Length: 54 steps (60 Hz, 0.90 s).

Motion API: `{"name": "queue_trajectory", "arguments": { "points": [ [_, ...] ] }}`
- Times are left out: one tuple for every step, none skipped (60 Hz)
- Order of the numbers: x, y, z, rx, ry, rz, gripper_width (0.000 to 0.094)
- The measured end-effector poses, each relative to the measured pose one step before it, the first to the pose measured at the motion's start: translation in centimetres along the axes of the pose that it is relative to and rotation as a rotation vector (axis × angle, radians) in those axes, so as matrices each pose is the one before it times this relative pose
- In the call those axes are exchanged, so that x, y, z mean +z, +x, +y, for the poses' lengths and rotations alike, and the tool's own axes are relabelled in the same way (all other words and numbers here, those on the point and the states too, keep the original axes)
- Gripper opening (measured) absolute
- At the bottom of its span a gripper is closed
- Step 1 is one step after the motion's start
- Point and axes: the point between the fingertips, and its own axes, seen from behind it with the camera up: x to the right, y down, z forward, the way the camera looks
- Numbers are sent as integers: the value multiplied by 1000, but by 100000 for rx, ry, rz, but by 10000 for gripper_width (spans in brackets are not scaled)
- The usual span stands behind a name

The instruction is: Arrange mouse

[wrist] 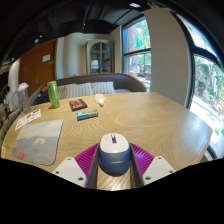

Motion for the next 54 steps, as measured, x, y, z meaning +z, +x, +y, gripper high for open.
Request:
{"name": "queue_trajectory", "arguments": {
  "points": [
    [-92,31,104,426,450,880,560],
    [20,110,-102,666,503,801,549],
    [-8,17,62,619,104,795,538],
    [-28,-19,6,761,22,741,522],
    [-85,19,40,653,-373,656,512],
    [-120,10,30,595,-523,660,497],
    [-242,125,32,344,-441,709,486],
    [-204,21,70,338,-806,713,480],
    [-261,-75,-65,9,-521,270,459],
    [-311,-152,-142,72,-180,137,459],
    [-329,-264,-404,-15,721,-219,446],
    [-450,-400,-551,-127,1267,-428,446],
    [-486,-516,-680,-190,1656,-512,436],
    [-614,-595,-770,106,1779,-574,435],
    [-650,-703,-828,-10,1649,-625,432],
    [-696,-810,-987,13,1901,-632,432],
    [-719,-895,-1030,-48,1925,-646,431],
    [-576,-1026,-1222,-123,2053,-789,431],
    [-647,-1052,-1237,-82,2395,-865,431],
    [-666,-1155,-1240,-4,2446,-971,432],
    [-586,-1161,-1289,-28,2599,-870,432],
    [-516,-1155,-1215,-219,2427,-736,432],
    [-488,-1171,-1137,-490,2212,-667,431],
    [-329,-1238,-886,-870,1483,-760,430],
    [-73,-1314,-823,-826,1075,-690,429],
    [-79,-1042,-649,-825,686,-1186,430],
    [-81,-1260,-416,-825,489,-1347,429],
    [-35,-1339,-285,-689,312,-1624,429],
    [38,-1366,-117,-537,181,-1735,429],
    [160,-1251,28,-483,-95,-1771,430],
    [254,-1191,234,-484,-467,-1669,428],
    [337,-1099,374,-644,-906,-1582,429],
    [477,-1001,535,-894,-1229,-1466,427],
    [429,-981,606,-1032,-1490,-1378,427],
    [355,-1605,1113,-940,-1003,-809,427],
    [297,-360,309,-711,-2016,-1361,428],
    [473,-623,741,-802,-1923,-1121,428],
    [495,-519,756,-674,-1968,-1027,428],
    [533,-437,744,-397,-1912,-887,428],
    [556,-302,751,72,-1868,-692,429],
    [563,-284,793,249,-1831,-664,429],
    [633,-568,1015,-6,-1814,-497,429],
    [564,-178,718,-80,-1751,-684,429],
    [563,-453,922,-216,-1338,-557,429],
    [126,88,456,-11,-1252,-529,430],
    [404,12,485,203,-1284,-393,430],
    [482,132,477,462,-1209,-162,431],
    [432,129,517,655,-1419,-99,430],
    [344,112,584,726,-1787,-57,429],
    [291,99,576,856,-1895,-24,430],
    [241,95,477,883,-1610,-10,431],
    [487,114,465,638,-1026,-127,430],
    [154,-21,357,539,-886,-260,430],
    [144,3,328,187,-904,-288,430]
  ]
}}
